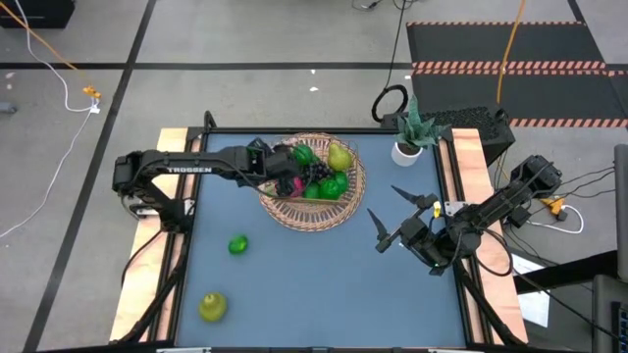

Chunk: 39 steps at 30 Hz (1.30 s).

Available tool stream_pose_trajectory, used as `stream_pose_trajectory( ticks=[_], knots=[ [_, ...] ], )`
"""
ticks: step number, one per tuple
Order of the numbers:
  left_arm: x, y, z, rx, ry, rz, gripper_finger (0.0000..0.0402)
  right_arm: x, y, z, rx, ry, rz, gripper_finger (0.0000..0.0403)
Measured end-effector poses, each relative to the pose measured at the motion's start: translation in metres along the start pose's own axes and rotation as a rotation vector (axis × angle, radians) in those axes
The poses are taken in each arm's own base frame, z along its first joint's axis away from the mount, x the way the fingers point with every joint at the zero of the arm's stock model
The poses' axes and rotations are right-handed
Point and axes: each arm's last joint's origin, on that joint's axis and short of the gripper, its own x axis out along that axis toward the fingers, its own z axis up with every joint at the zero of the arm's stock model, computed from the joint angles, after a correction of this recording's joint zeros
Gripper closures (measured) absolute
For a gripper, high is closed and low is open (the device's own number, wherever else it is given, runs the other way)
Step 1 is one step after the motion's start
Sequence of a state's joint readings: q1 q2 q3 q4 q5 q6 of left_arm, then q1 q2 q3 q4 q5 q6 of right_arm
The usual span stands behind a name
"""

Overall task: Build produce basket
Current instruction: Put the green pear into the gold wire basket

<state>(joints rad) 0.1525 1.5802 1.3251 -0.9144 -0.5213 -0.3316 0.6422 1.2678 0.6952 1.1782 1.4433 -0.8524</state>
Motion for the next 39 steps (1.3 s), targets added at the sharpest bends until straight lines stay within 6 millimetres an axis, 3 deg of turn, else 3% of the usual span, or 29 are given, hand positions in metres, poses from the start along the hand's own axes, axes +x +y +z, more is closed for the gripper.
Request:
stream_pose_trajectory(
  ticks=[6, 11, 15, 20, 27, 30, 39],
  knots=[
    [-0.046, -0.011, -0.005, -0.033, -0.061, -0.072, 0.0072, 0.0, 0.0, 0.0, 0.0, -0.001, 0.0, 0.0028],
    [-0.078, -0.035, -0.034, 0.044, -0.03, -0.156, 0.009, 0.0, 0.0, 0.0, 0.002, -0.001, 0.0, 0.0028],
    [-0.088, -0.055, -0.071, 0.067, 0.049, -0.146, 0.0101, -0.003, 0.001, 0.0, 0.008, -0.004, 0.011, 0.0028],
    [-0.086, -0.078, -0.124, 0.084, 0.201, -0.174, 0.0105, -0.006, 0.001, 0.001, 0.027, -0.01, 0.026, 0.0028],
    [-0.096, -0.096, -0.182, -0.011, 0.602, -0.284, 0.0105, -0.004, 0.001, 0.001, 0.03, -0.013, 0.024, 0.0028],
    [-0.107, -0.1, -0.198, -0.005, 0.712, -0.309, 0.0105, -0.003, 0.001, 0.001, 0.056, -0.03, 0.035, 0.0028],
    [-0.129, -0.111, -0.226, 0.019, 0.746, -0.368, 0.0106, -0.003, 0.002, 0.002, 0.108, -0.064, 0.071, 0.0028]
  ],
)
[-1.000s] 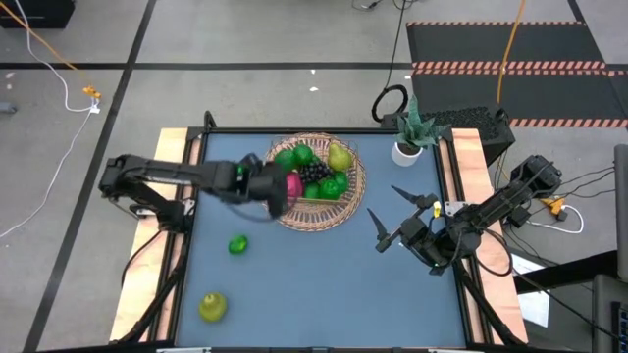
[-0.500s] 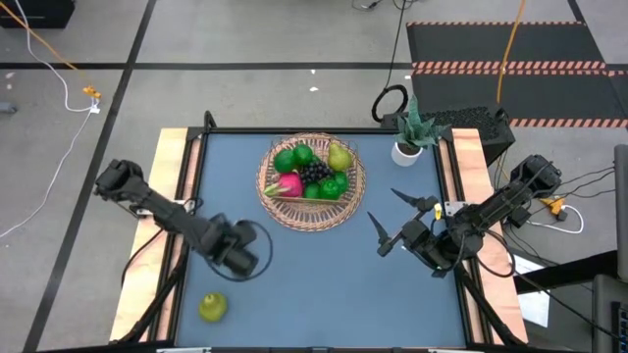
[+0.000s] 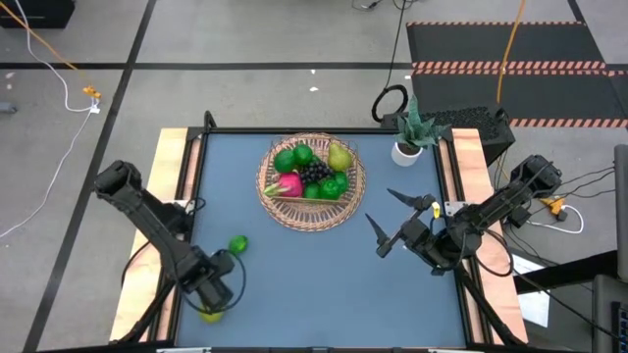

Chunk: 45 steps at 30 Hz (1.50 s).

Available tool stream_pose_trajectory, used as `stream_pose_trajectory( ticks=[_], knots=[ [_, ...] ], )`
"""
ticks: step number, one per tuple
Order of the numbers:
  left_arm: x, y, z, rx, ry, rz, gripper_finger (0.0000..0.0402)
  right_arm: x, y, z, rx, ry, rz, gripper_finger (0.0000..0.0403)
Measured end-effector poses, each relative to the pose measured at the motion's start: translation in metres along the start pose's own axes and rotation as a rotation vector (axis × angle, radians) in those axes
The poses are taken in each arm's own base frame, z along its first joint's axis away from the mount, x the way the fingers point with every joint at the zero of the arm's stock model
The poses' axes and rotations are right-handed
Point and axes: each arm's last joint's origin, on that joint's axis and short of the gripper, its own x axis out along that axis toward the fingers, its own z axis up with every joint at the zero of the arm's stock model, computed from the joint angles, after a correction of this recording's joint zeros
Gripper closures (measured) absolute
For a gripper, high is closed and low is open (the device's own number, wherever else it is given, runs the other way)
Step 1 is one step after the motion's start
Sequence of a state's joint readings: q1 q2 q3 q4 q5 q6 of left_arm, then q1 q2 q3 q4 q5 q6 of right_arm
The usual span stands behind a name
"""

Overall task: Build produce basket
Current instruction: Put the green pear into the gold wire basket

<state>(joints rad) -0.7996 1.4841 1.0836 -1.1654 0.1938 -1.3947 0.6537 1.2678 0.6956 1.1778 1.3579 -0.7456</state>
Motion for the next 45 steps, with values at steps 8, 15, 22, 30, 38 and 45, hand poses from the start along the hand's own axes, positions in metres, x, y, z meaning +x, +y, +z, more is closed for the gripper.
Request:
stream_pose_trajectory(
  ticks=[8, 15, 22, 30, 38, 45],
  knots=[
    [0.0, -0.001, 0.0, 0.022, -0.039, 0.002, 0.014, 0.0, 0.0, 0.0, 0.001, 0.001, -0.001, 0.0028],
    [-0.001, -0.001, 0.007, 0.049, -0.017, -0.028, 0.019, 0.0, 0.0, 0.0, 0.0, 0.001, -0.001, 0.0028],
    [-0.002, -0.002, 0.003, 0.083, 0.156, -0.069, 0.0258, 0.0, 0.0, 0.0, 0.0, 0.001, -0.001, 0.0028],
    [-0.002, -0.002, 0.003, 0.148, 0.158, -0.076, 0.0279, 0.0, 0.0, 0.0, 0.025, 0.001, -0.001, 0.0028],
    [-0.002, -0.002, 0.004, 0.265, 0.152, -0.087, 0.0279, 0.0, 0.0, 0.0, 0.026, 0.002, -0.002, 0.0028],
    [-0.002, -0.004, 0.002, 0.328, 0.14, -0.099, 0.027, 0.0, 0.0, 0.0, 0.026, 0.002, -0.001, 0.0028]
  ],
)
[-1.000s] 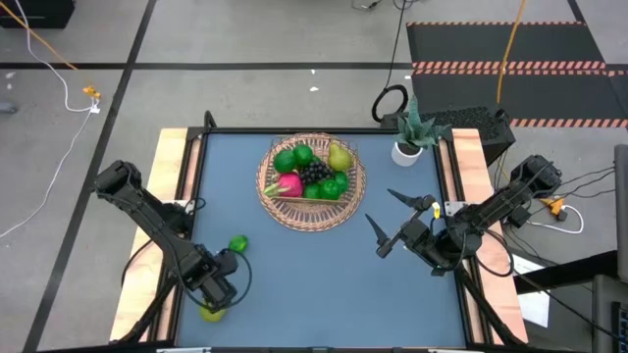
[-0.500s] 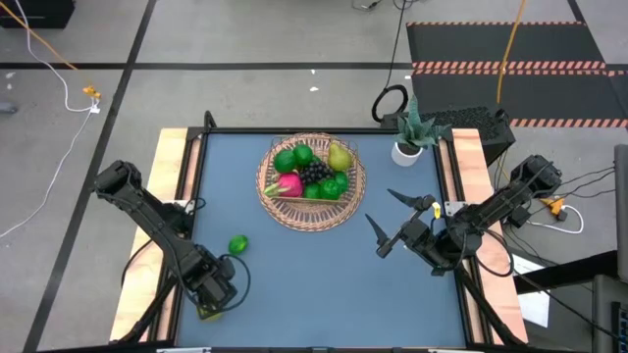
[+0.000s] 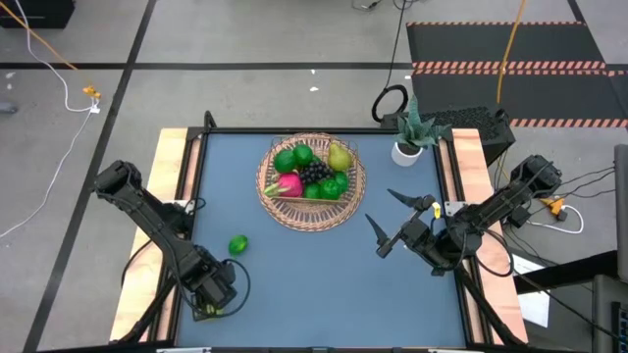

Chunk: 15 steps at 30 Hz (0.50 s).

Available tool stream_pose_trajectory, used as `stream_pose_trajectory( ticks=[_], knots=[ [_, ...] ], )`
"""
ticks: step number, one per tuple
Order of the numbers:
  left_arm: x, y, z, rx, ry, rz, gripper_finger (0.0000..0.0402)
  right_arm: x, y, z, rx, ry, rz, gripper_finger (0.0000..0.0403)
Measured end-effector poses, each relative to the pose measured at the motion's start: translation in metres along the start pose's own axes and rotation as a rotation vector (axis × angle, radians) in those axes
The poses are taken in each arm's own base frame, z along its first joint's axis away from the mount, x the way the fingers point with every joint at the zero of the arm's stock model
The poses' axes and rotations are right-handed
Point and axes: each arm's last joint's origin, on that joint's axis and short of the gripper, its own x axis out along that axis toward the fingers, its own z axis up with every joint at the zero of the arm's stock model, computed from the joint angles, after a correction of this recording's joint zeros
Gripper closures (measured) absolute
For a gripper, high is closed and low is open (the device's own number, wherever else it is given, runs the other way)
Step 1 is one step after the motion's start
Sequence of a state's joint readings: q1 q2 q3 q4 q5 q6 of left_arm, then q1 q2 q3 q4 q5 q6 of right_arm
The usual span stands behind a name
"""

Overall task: Build produce basket
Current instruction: Put the green pear into the gold wire basket

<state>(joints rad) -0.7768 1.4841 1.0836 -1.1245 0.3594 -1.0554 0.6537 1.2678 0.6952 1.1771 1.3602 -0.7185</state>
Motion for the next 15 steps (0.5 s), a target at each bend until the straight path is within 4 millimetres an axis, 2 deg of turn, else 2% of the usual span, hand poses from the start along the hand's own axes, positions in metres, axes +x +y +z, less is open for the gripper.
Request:
stream_pose_trajectory(
  ticks=[6, 15],
  knots=[
    [0.0012, -0.0071, -0.0007, 0.046, -0.014, -0.054, 0.0306, -0.0005, 0.0002, -0.0001, 0.0, 0.0, 0.002, 0.0028],
    [0.0012, -0.0082, -0.0005, 0.049, -0.018, -0.064, 0.0395, -0.0006, 0.0002, -0.0001, -0.001, 0.0, 0.003, 0.0028]
  ],
)
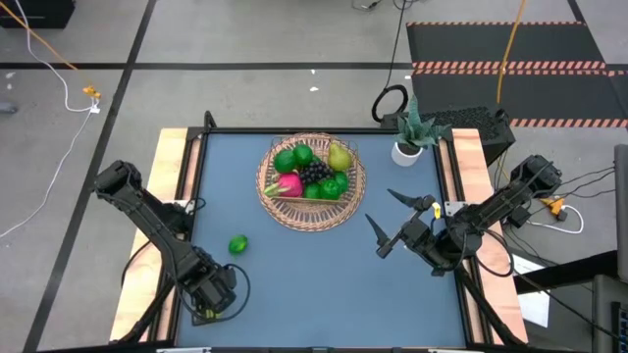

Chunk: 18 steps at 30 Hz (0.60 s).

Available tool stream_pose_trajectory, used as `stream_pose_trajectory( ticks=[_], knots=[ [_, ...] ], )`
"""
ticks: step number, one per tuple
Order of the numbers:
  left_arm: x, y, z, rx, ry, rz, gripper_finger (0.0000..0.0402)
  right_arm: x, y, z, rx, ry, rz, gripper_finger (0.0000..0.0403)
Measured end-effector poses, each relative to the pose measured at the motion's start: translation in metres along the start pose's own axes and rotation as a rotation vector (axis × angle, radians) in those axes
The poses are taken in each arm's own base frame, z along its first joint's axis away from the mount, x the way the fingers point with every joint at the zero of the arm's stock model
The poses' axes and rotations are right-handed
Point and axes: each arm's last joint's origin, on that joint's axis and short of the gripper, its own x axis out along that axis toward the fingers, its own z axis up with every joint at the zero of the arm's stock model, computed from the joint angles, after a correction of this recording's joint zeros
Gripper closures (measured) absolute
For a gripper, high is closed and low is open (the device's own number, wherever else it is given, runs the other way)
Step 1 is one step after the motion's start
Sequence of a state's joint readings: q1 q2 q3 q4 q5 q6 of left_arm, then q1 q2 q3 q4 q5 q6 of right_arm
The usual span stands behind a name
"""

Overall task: Build produce basket
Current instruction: Put the green pear into the gold wire basket

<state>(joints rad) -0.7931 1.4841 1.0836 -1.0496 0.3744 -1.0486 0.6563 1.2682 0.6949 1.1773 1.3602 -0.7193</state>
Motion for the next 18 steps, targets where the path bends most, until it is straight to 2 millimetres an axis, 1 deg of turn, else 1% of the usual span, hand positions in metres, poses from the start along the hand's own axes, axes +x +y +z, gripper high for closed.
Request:
stream_pose_trajectory(
  ticks=[3, 10, 13, 18],
  knots=[
    [0.0001, -0.0001, -0.0002, 0.001, 0.0, 0.0, 0.0391, 0.0, 0.0, 0.0, 0.0, 0.0, 0.0, 0.0028],
    [-0.0003, 0.0011, 0.0018, 0.016, -0.038, 0.022, 0.0361, 0.0, 0.0, 0.0, 0.0, 0.0, 0.0, 0.0028],
    [-0.0006, 0.0021, 0.0035, 0.03, -0.077, 0.046, 0.0334, 0.0, 0.0, 0.0, 0.0, 0.0, 0.0, 0.0028],
    [-0.0009, 0.0027, 0.0054, 0.052, -0.148, 0.086, 0.0274, 0.0, 0.0, 0.0, 0.0, 0.0, 0.0, 0.0028]
  ],
)
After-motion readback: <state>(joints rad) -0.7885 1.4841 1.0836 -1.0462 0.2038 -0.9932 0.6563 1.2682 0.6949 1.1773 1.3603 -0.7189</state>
